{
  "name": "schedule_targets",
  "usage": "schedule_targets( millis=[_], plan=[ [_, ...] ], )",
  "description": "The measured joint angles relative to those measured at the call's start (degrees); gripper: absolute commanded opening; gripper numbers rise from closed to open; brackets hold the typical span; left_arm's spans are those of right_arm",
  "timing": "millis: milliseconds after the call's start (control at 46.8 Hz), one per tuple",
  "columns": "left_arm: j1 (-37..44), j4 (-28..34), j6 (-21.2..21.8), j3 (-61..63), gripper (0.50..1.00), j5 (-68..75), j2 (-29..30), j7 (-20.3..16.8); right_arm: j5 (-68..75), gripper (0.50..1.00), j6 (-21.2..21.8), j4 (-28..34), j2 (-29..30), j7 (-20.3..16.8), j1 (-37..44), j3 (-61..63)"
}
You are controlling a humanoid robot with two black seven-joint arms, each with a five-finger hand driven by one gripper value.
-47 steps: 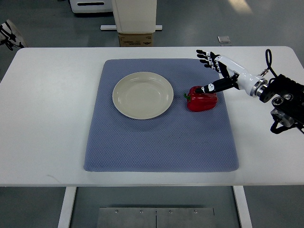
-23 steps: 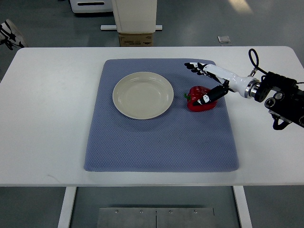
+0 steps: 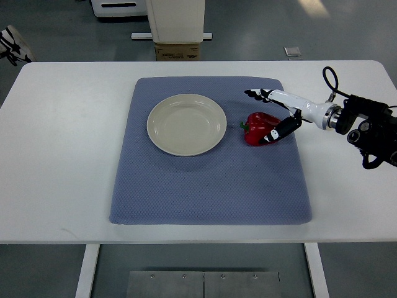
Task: Place red pepper on plate with right hand
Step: 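Close the right hand's fingers around the red bell pepper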
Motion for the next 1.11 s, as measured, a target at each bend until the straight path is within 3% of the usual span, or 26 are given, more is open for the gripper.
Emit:
schedule_targets(
  millis=[363, 1110],
  plan=[
    [-0.03, 0.00, -0.02, 0.00, 1.000, 0.00, 0.00, 0.00, -0.44, 1.000, -0.05, -3.67, 0.01, 0.75, 1.22, -3.93],
    [-0.03, 0.00, -0.02, 0.00, 1.000, 0.00, 0.00, 0.00, -0.35, 0.985, -0.05, -3.58, 0.50, 1.31, 1.69, -4.48]
  ],
)
